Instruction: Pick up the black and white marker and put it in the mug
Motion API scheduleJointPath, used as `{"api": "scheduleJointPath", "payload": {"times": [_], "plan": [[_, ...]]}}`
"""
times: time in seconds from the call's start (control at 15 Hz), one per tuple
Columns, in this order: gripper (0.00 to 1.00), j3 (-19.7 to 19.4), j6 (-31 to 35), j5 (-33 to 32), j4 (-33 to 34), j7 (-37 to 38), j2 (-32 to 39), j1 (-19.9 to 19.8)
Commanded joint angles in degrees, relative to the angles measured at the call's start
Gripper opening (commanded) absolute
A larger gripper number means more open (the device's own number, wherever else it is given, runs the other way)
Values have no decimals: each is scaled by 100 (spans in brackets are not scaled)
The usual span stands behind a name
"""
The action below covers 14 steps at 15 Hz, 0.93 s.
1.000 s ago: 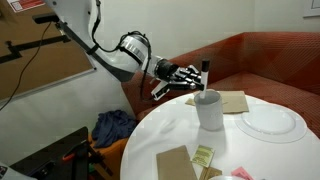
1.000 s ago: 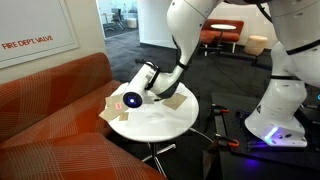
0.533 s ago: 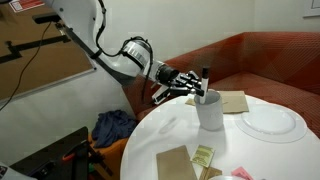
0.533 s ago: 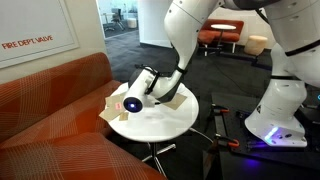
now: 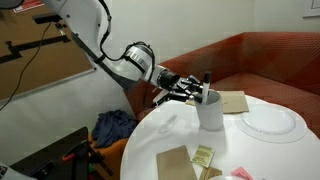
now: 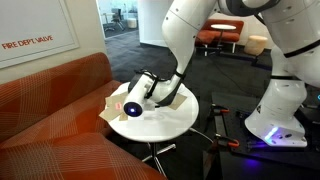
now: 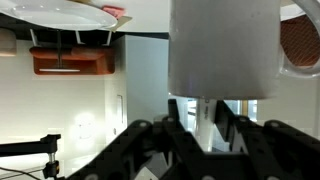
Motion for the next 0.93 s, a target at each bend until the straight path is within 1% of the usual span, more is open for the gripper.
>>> {"api": "scheduleJointPath", "payload": {"times": [0.0,0.2,0.27,0.73,0.87], "plan": [[75,69,-196,-7,135,-4,111,-30],[97,66,-208,-4,164,-4,152,-27],[100,65,-217,-3,178,-4,162,-26],[100,62,-250,4,244,-4,183,-28],[100,77,-146,-34,239,-4,181,-56]]}}
